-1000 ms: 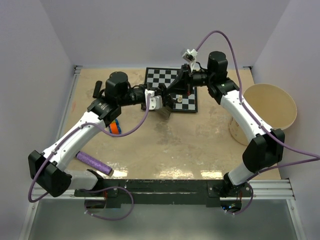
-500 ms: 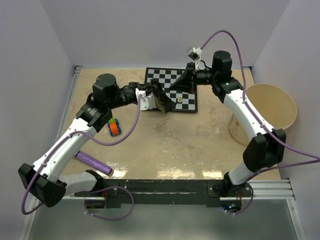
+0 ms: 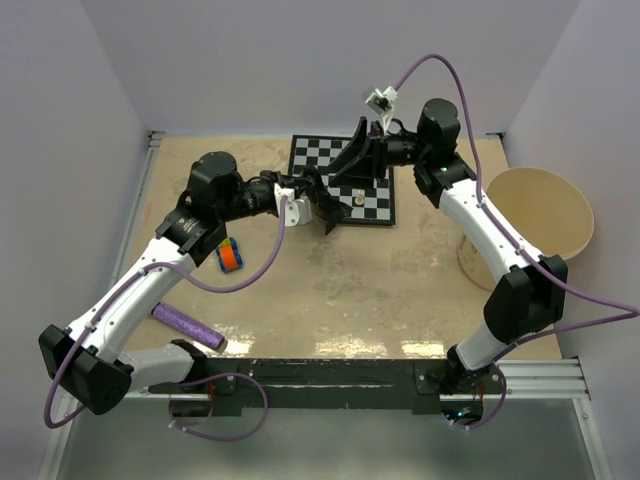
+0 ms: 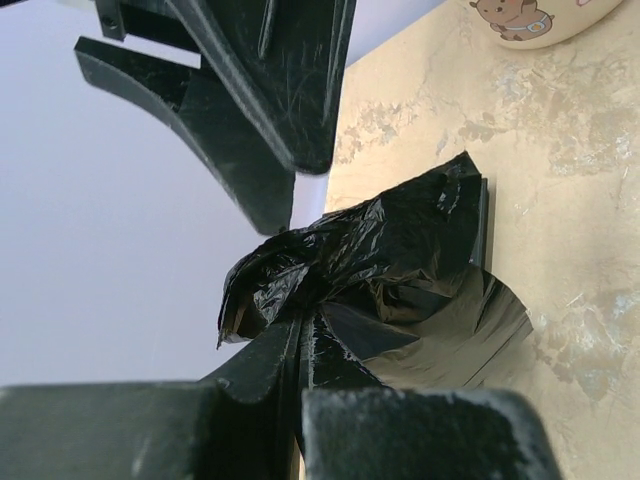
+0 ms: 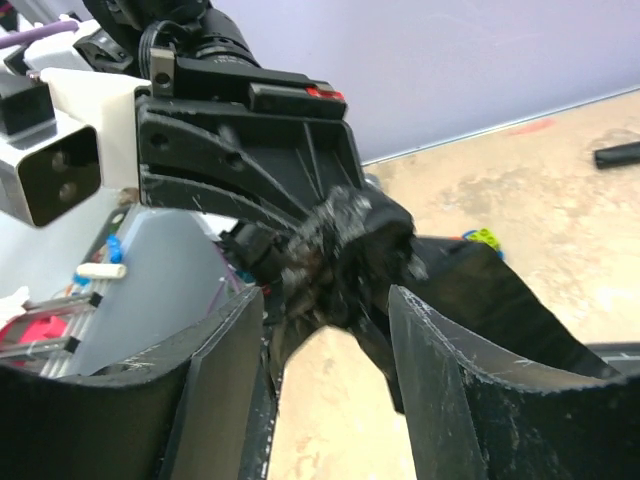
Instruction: Put the trash bags into the trash bin
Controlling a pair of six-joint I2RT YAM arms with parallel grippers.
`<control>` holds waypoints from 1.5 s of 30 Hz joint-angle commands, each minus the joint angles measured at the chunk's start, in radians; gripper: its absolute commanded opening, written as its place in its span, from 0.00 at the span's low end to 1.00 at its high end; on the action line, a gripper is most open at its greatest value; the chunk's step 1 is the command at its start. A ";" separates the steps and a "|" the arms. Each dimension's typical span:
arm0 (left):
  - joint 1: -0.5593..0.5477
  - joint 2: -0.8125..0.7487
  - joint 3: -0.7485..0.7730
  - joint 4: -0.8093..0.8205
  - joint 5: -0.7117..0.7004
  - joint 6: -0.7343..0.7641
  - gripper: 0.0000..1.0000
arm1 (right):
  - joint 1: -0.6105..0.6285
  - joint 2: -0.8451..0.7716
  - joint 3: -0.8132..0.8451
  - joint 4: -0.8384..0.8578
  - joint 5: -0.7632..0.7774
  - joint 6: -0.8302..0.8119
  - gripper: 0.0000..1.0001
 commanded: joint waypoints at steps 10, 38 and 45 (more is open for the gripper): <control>-0.021 0.015 0.051 0.005 0.021 -0.011 0.00 | 0.042 0.046 0.037 0.101 0.083 0.074 0.23; -0.012 -0.048 -0.047 0.013 -0.097 0.036 0.00 | -0.023 -0.063 0.019 -0.019 0.178 0.005 0.45; -0.013 -0.053 -0.057 0.068 -0.093 0.027 0.00 | 0.008 -0.011 0.054 -0.068 0.161 -0.053 0.49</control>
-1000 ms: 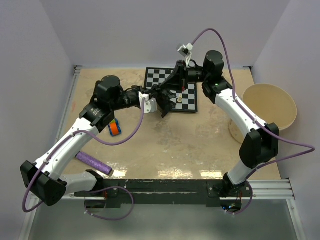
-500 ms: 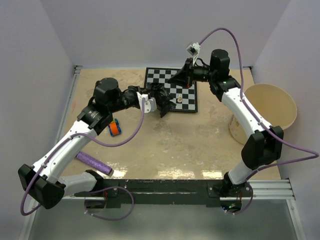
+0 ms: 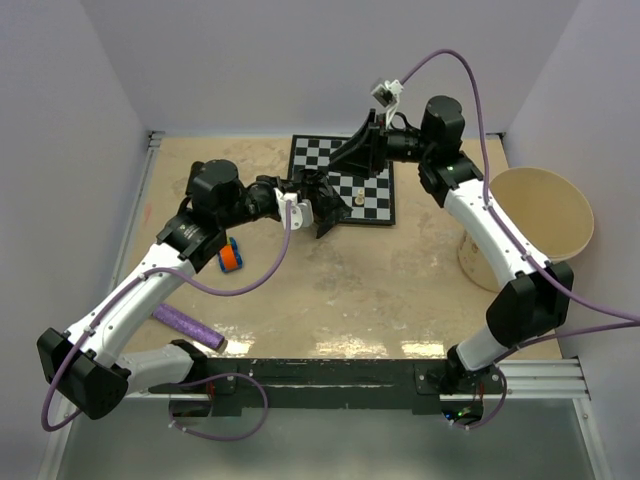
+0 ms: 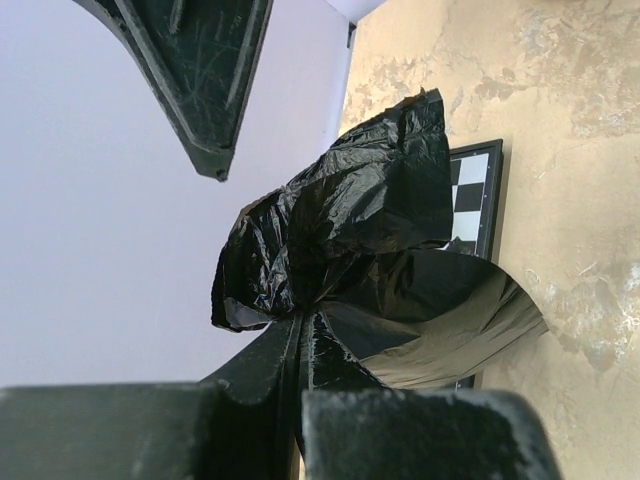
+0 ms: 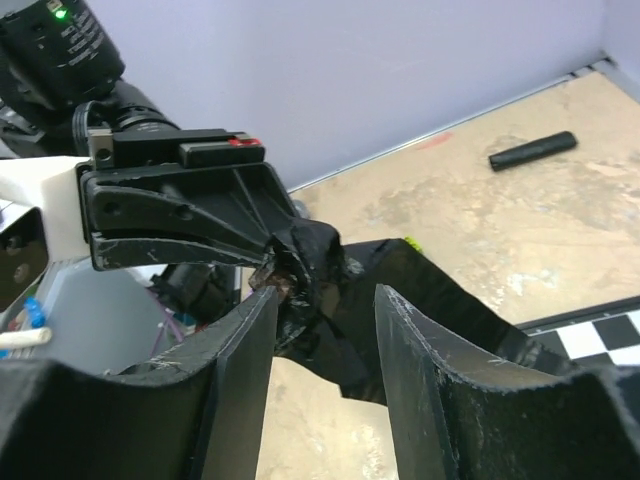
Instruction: Put the trash bags into the trash bin
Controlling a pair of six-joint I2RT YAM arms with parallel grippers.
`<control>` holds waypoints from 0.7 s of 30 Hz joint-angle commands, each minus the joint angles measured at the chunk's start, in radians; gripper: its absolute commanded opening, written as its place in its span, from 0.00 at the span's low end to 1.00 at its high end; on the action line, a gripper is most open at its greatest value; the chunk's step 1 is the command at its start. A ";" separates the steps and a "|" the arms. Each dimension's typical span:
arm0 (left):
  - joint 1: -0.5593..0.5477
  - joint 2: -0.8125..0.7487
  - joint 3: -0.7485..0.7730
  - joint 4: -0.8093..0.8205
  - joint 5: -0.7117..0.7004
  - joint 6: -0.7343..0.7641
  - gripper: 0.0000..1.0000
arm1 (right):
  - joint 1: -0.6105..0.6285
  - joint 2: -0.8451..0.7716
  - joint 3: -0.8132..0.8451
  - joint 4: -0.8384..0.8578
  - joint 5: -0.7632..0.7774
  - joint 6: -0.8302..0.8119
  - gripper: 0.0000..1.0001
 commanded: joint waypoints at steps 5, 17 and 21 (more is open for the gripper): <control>-0.001 -0.025 0.000 0.072 0.016 0.009 0.00 | 0.041 0.017 0.004 0.031 -0.082 0.009 0.49; -0.002 -0.023 0.000 0.103 0.015 0.008 0.00 | 0.060 0.045 0.007 -0.011 -0.064 -0.034 0.21; -0.002 -0.025 -0.008 0.125 0.008 0.005 0.00 | 0.061 0.046 -0.002 -0.005 -0.073 -0.028 0.05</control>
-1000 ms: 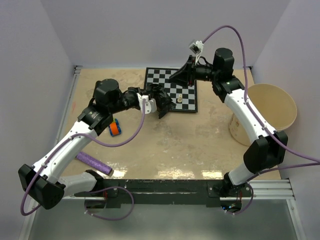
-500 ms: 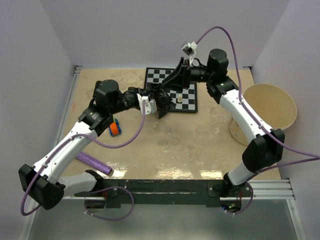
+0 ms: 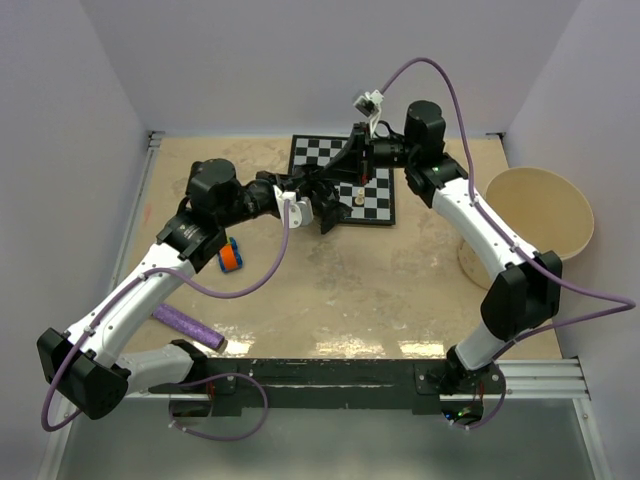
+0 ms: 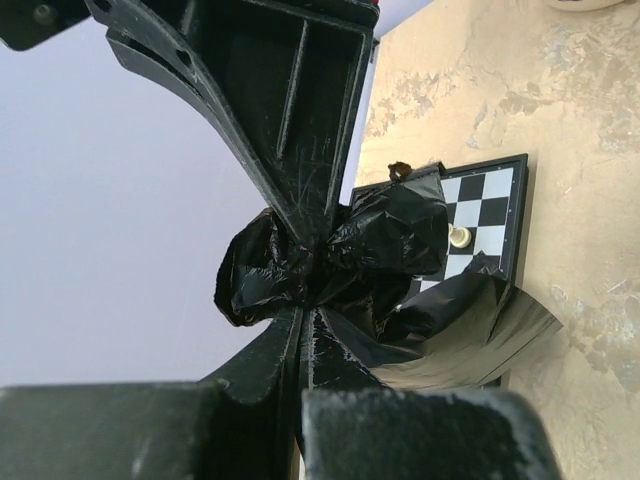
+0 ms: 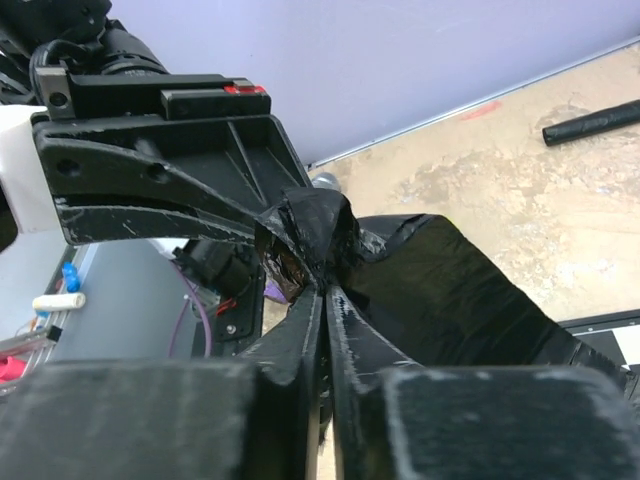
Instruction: Put the trash bags into the trash bin
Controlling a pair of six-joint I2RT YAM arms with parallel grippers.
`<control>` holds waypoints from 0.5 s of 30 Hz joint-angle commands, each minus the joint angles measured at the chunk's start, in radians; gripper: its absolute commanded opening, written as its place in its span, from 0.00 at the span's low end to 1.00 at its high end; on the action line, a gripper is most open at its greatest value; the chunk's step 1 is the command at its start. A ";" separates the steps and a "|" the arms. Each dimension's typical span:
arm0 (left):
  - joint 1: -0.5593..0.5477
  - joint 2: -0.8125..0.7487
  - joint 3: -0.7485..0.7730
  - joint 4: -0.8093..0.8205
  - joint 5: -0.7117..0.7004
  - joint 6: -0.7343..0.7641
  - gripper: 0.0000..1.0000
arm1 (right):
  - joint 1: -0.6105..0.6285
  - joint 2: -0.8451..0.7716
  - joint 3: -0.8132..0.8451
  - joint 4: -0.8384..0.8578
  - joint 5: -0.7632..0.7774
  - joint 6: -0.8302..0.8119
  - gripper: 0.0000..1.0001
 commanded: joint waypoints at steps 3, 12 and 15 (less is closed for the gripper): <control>-0.001 -0.031 -0.015 0.069 -0.007 0.014 0.00 | -0.007 -0.008 -0.003 0.024 -0.014 0.011 0.00; 0.001 -0.077 -0.078 0.053 -0.038 0.070 0.00 | -0.082 -0.025 0.006 0.015 -0.021 -0.002 0.00; 0.001 -0.081 -0.089 0.069 -0.034 0.067 0.00 | -0.082 -0.036 -0.014 0.007 -0.026 -0.016 0.00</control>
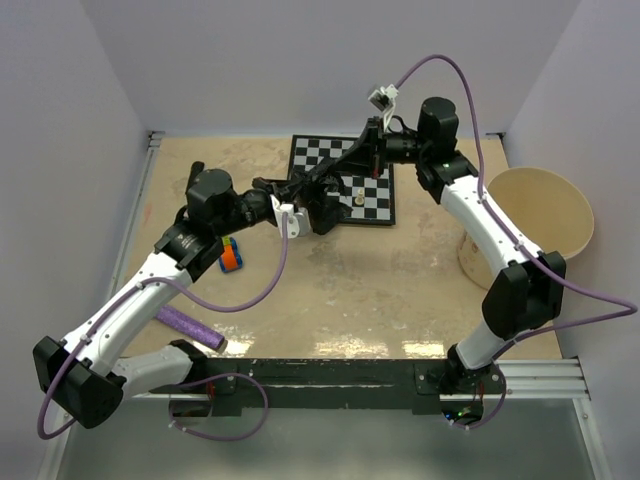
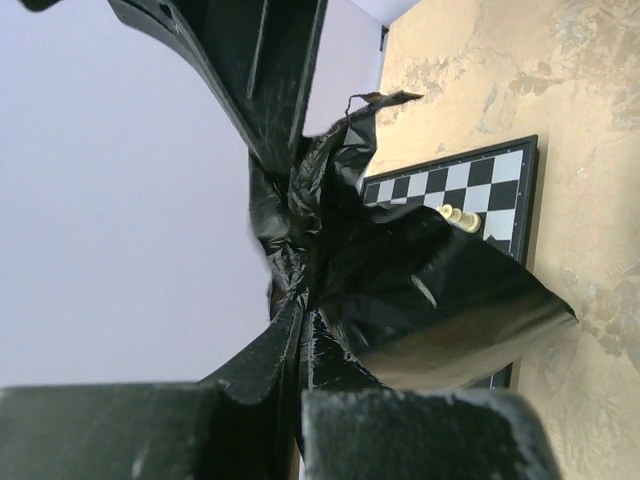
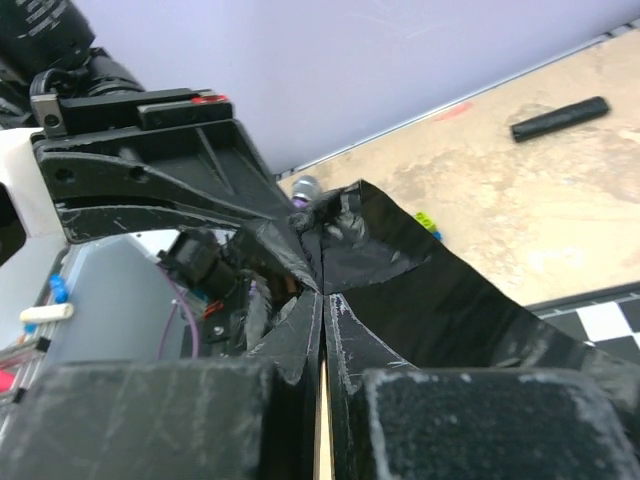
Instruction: Put the trash bags into the trash bin
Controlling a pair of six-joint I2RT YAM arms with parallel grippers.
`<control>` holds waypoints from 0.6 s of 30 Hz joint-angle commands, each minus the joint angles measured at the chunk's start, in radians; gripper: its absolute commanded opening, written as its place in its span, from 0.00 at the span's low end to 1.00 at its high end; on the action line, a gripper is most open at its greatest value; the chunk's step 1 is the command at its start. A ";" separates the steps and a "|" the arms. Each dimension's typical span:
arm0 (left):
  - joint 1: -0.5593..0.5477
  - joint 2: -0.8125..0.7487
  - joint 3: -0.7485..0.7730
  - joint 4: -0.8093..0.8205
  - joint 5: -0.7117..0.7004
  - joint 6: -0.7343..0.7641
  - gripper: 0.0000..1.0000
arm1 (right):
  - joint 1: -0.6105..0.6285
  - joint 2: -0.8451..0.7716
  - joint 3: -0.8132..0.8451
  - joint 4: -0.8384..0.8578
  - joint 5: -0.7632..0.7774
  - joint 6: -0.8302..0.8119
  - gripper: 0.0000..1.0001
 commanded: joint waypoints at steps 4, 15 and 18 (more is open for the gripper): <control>0.003 -0.030 -0.015 0.039 -0.010 0.005 0.00 | -0.022 -0.058 -0.022 -0.042 0.020 -0.071 0.00; 0.071 0.061 0.180 -0.112 0.061 -0.571 0.63 | 0.004 -0.156 0.051 -0.199 0.486 -0.269 0.00; 0.108 0.110 0.260 -0.146 0.137 -0.849 0.70 | 0.047 -0.168 0.065 -0.229 0.588 -0.335 0.00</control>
